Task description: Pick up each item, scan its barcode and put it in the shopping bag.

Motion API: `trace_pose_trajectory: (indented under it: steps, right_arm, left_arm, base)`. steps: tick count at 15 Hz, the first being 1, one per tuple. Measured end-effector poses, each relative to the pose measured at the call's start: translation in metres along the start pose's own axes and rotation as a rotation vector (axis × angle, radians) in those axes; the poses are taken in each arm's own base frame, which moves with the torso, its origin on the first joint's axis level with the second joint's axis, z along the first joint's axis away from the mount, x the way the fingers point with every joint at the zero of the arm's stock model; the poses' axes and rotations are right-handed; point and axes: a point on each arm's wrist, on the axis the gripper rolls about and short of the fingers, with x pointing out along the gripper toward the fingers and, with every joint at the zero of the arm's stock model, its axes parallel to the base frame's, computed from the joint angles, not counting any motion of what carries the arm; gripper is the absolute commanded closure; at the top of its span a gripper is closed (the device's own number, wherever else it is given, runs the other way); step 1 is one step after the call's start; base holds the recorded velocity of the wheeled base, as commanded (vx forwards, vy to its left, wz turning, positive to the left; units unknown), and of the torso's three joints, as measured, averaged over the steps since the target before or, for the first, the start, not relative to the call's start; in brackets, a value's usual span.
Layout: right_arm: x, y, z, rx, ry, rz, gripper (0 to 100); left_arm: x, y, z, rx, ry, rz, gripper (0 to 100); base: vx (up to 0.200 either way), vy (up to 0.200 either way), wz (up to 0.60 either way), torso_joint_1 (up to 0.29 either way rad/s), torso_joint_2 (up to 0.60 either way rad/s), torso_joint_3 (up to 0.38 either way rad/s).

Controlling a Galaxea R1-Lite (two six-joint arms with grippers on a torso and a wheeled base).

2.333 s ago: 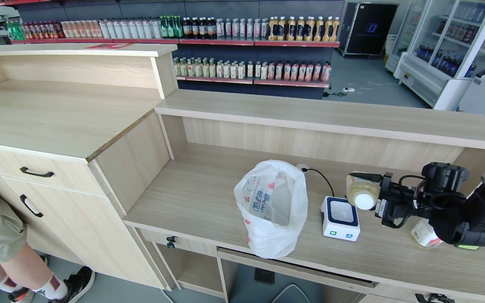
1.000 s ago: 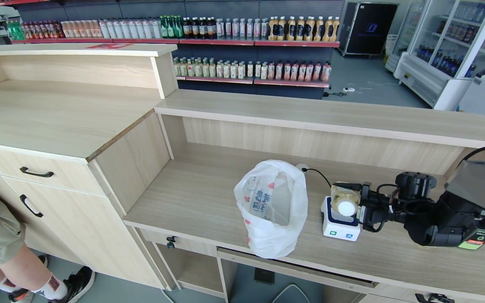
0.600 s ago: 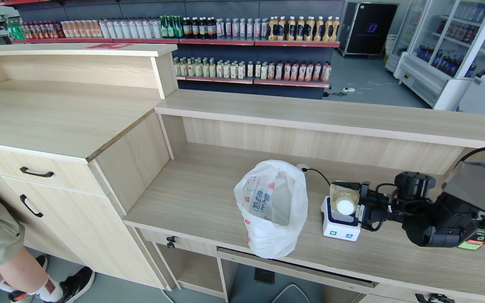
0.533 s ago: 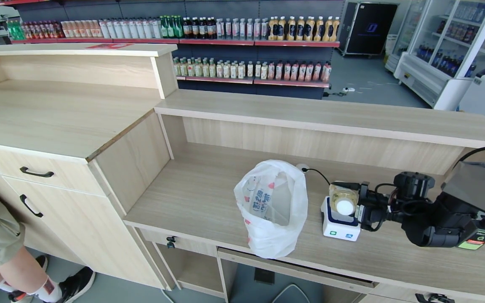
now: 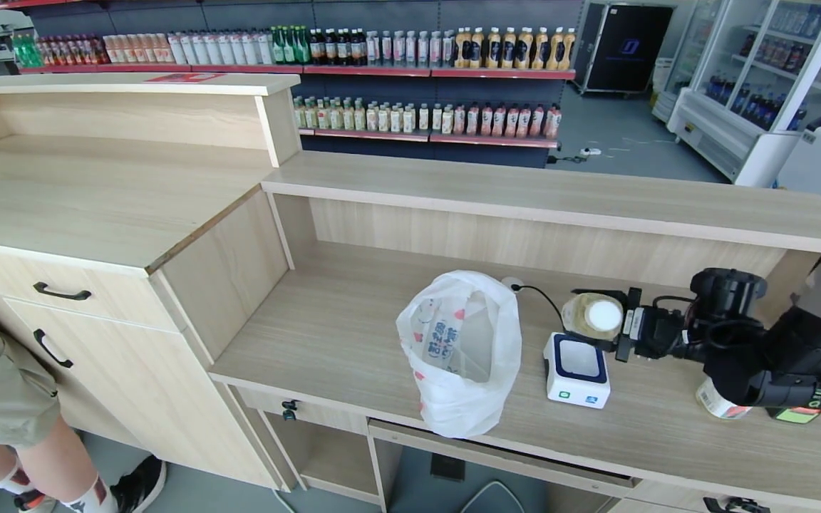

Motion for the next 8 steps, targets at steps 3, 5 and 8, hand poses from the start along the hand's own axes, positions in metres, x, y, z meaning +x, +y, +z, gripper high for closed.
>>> trace_pose_trajectory:
  steps: [3, 5, 8]
  right_arm:
    - [-0.063, -0.034, 0.049, 0.308, 0.139, -0.143, 100]
    - [-0.110, -0.042, 0.080, 0.600, 0.340, -0.372, 100]
    - [-0.147, -0.047, 0.118, 0.762, 0.624, -0.849, 100]
  left_arm:
    - [0.000, 0.000, 0.000, 0.000, 0.000, 0.000, 0]
    - [0.000, 0.000, 0.000, 0.000, 0.000, 0.000, 0]
    - [0.000, 0.000, 0.000, 0.000, 0.000, 0.000, 0]
  base:
    - [0.000, 0.000, 0.00, 0.000, 0.00, 0.000]
    - [0.000, 0.000, 0.00, 0.000, 0.00, 0.000]
    - [0.000, 0.000, 0.00, 0.000, 0.00, 0.000]
